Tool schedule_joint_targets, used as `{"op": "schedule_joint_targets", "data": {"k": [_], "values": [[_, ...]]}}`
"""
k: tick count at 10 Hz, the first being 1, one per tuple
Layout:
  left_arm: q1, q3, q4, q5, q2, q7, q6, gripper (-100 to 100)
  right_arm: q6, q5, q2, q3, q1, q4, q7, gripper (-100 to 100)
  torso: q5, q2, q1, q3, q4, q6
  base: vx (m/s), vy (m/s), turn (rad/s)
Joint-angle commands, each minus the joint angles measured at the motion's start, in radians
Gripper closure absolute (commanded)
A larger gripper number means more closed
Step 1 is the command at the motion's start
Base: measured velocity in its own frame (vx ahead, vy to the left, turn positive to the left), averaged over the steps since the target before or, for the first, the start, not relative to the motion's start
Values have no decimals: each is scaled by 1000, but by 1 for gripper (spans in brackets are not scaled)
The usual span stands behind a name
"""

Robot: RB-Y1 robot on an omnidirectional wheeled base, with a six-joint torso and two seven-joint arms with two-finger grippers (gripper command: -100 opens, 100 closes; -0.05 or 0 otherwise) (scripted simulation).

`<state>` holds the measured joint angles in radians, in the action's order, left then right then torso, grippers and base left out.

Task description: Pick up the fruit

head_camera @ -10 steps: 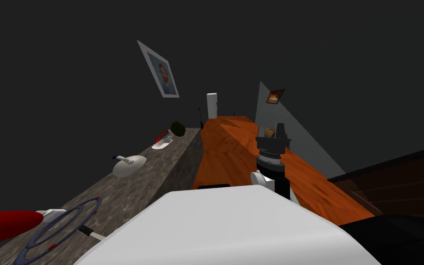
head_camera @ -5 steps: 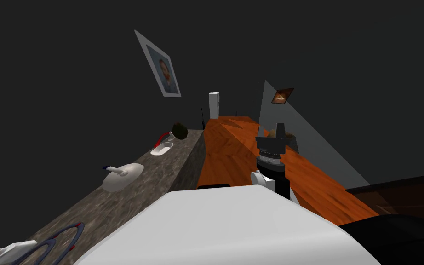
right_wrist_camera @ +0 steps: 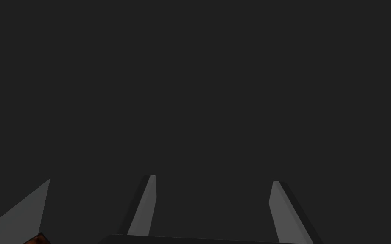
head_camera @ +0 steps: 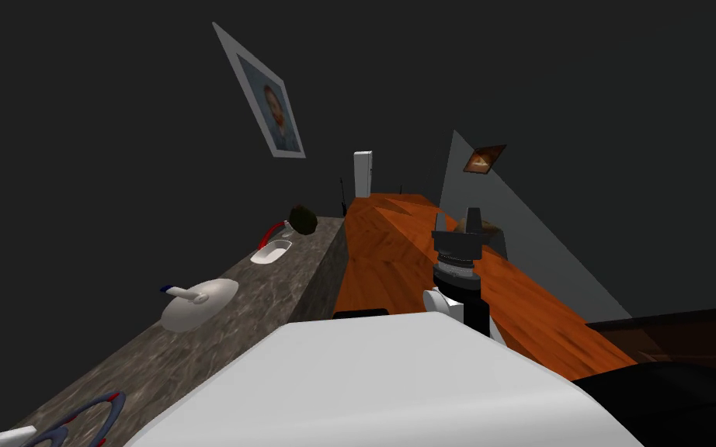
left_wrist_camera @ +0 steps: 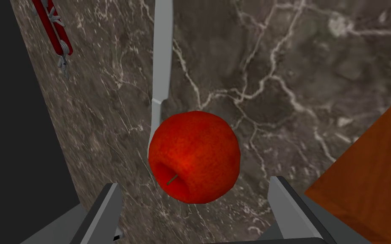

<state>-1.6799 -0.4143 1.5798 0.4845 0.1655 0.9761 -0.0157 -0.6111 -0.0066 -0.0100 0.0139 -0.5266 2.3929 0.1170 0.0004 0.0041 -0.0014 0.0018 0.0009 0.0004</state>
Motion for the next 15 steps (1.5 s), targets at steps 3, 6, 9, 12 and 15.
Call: {"op": "schedule_joint_targets", "data": {"k": [3,6,9,12,15], "values": [[42,-45,54,-20,-20,-21,-85,-100,0,0,0,0,0,0,0,0,0,1,0,1,0,0,-55,-7,30],[81,-86,102,-37,-35,-39,-160,-100,0,0,0,0,0,0,0,0,0,2,0,1,0,0,-56,-1,36],[96,-103,125,-42,-40,-45,-192,-100,0,0,0,0,0,0,0,0,0,2,0,1,0,0,-47,-3,23],[97,-105,126,-43,-40,-46,-197,100,0,0,0,0,0,0,0,0,0,-2,0,-1,0,0,0,0,0],[97,-104,126,-43,-40,-46,-197,0,0,0,0,0,0,0,0,0,0,-2,0,-1,0,0,0,0,0]]}}
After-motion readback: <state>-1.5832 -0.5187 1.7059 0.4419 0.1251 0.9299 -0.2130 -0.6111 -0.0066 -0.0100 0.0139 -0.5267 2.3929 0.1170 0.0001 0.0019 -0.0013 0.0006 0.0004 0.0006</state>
